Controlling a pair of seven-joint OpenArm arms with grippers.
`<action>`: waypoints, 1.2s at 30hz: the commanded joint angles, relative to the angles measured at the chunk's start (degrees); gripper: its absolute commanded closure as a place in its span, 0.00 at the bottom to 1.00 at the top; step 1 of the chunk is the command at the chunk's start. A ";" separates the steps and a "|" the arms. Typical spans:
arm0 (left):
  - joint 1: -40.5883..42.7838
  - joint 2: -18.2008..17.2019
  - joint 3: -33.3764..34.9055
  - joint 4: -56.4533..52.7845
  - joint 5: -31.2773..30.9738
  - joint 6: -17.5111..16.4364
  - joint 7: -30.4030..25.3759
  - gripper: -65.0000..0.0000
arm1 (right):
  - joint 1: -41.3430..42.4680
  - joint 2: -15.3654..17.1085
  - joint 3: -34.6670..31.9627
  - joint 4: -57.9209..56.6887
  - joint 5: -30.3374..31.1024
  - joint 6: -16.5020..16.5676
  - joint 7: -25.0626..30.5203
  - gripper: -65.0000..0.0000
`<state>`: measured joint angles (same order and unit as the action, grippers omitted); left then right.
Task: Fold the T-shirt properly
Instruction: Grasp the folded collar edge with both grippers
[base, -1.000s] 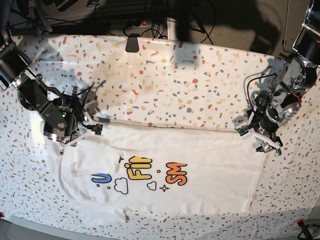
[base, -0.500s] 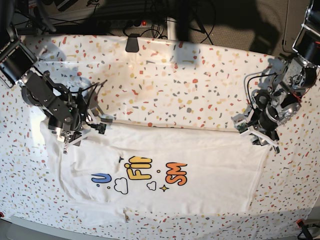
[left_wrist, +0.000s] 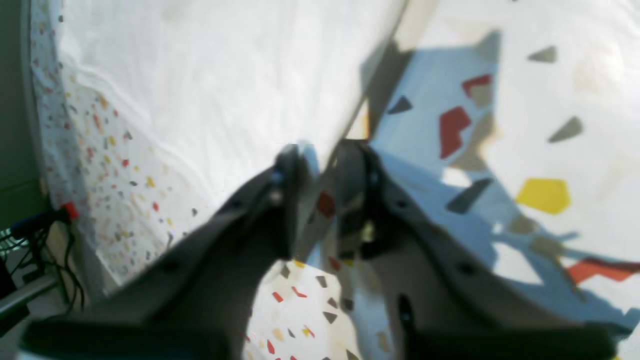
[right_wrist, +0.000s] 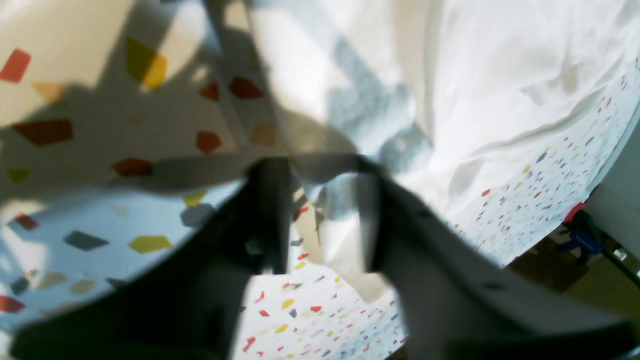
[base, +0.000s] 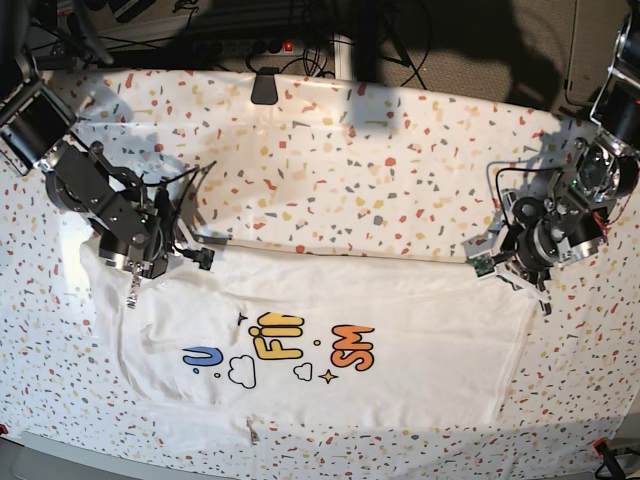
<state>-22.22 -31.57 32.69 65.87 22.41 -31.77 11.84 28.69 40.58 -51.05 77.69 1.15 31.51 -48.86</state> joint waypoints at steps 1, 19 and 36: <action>-1.11 -0.83 -0.28 0.48 -0.20 0.00 -1.16 0.88 | 1.62 0.31 0.72 0.55 -0.70 -0.46 0.07 0.80; -1.33 -0.70 -0.28 0.48 0.00 0.00 -3.37 1.00 | 1.62 -1.38 0.72 0.55 -0.74 -2.05 -0.72 1.00; -1.73 -1.03 -0.28 0.50 -0.44 0.02 -0.46 1.00 | 1.62 -1.36 0.72 0.57 -0.74 -3.28 -2.80 1.00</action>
<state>-22.39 -31.59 32.75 65.82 22.20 -32.18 11.16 28.69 38.41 -51.05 77.71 1.19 28.91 -51.05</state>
